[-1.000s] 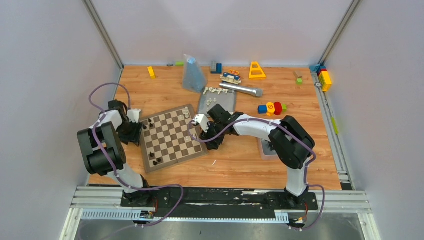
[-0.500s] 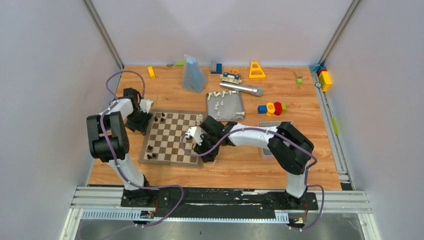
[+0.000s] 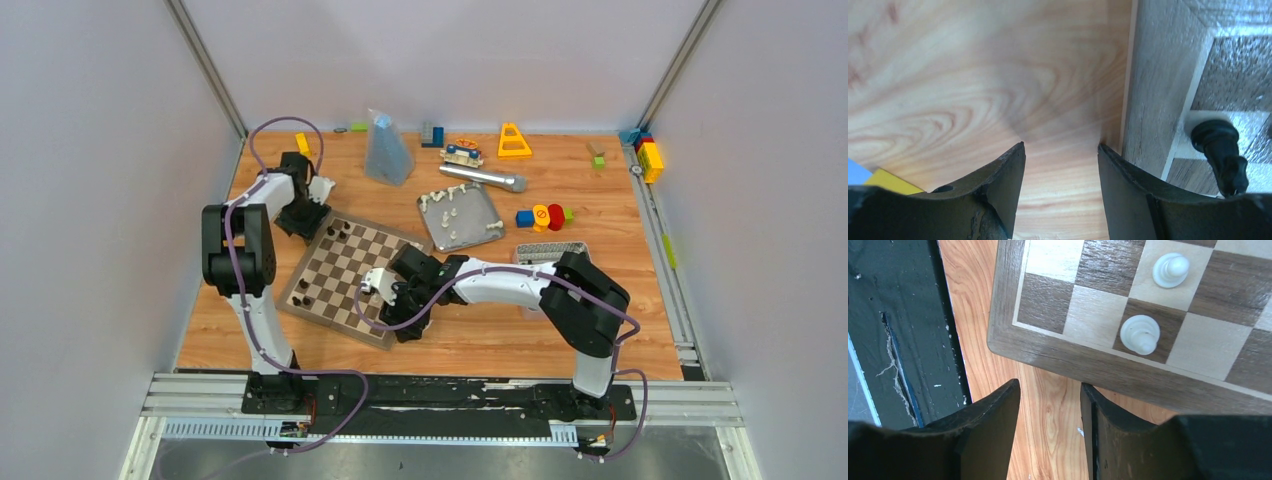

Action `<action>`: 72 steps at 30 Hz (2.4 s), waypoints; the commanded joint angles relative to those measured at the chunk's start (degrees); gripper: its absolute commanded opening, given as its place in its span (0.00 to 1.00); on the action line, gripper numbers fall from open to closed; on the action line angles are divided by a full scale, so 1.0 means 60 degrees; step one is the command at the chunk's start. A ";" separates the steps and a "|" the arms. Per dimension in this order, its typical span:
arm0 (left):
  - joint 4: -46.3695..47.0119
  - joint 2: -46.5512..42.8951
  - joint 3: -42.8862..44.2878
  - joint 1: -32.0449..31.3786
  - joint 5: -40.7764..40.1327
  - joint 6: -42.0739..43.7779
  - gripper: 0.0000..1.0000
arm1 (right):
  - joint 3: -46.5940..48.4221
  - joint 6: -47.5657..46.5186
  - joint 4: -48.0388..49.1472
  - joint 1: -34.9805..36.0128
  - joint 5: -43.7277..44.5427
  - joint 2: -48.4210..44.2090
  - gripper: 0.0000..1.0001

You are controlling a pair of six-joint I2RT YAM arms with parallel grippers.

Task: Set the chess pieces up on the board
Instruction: Adjust the chessboard at the center of the board.

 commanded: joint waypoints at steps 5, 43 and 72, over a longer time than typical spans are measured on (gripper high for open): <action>-0.0247 0.1181 0.0886 -0.0711 0.0717 -0.0538 0.64 | 0.0160 -0.0337 0.0242 0.0048 0.0794 -0.1102 0.50; -0.2144 0.3442 0.4554 -0.3724 0.1476 -0.0647 0.60 | -0.1576 -0.0559 -0.0414 -0.4663 0.2167 -0.4355 0.48; -0.2183 -0.4979 -0.1292 -0.0368 0.1767 0.2684 1.00 | -0.1984 -0.0662 0.0079 -0.4991 0.1500 -0.4268 0.50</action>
